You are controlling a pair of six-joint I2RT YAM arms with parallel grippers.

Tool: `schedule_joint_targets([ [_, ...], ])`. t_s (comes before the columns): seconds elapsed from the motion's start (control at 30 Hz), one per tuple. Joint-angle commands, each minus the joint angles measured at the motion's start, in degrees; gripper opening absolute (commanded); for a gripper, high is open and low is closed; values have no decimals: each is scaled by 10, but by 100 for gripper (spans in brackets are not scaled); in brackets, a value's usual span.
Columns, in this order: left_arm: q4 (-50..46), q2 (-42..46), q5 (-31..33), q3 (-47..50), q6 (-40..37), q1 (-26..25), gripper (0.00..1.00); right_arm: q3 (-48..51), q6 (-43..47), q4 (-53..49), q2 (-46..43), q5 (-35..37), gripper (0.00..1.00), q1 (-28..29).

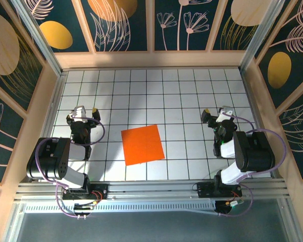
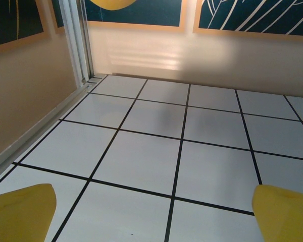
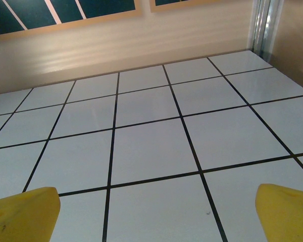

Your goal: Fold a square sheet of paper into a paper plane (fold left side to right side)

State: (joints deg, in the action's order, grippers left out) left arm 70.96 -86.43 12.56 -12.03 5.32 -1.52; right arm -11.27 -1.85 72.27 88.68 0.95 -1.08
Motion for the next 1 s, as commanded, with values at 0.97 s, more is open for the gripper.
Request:
schedule_joint_targets([
  [0.97,-644,359,-145,-170,276,-3,99,-123,-184,-455,-306,-104,99,-14],
])
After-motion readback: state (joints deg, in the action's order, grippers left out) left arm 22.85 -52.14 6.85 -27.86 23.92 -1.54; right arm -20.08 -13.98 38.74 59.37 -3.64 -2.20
